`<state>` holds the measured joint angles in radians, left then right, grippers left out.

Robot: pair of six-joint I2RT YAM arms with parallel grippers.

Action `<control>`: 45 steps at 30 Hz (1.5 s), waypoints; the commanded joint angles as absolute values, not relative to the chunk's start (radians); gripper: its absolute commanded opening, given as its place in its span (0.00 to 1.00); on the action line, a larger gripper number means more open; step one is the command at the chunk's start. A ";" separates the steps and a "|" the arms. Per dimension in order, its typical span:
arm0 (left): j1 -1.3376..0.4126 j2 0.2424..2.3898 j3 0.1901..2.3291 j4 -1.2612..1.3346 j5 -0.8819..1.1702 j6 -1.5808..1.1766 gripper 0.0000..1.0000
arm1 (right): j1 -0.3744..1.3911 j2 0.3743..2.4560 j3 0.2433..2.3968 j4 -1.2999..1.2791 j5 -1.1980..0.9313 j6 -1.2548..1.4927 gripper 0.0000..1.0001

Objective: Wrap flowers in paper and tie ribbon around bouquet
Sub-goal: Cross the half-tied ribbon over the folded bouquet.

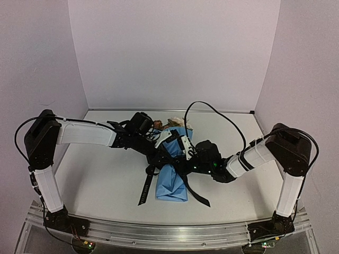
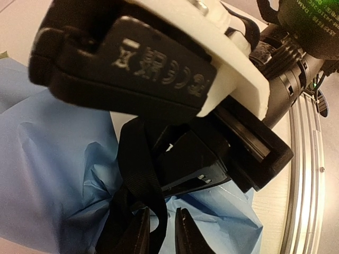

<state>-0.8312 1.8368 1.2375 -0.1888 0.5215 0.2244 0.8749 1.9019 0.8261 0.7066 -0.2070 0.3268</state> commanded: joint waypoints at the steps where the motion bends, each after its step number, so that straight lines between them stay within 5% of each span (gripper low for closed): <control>1: -0.800 1.748 1.250 -0.132 0.548 0.195 0.21 | 0.873 1.919 0.856 0.741 -0.189 0.288 0.00; 8: -0.750 1.727 1.266 -0.121 0.557 0.176 0.25 | 0.873 1.924 0.856 0.741 -0.185 0.280 0.00; 24: -0.763 1.960 1.496 -0.402 0.441 0.315 0.18 | 0.872 1.926 0.864 0.741 -0.181 0.280 0.00; 45: -0.795 1.891 1.382 -0.342 0.475 0.304 0.25 | 0.872 1.939 0.881 0.741 -0.180 0.287 0.00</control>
<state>-0.7921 1.9503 1.3949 -0.3609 0.4590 0.2969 0.8749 1.9293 0.8513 0.7169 -0.1986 0.2897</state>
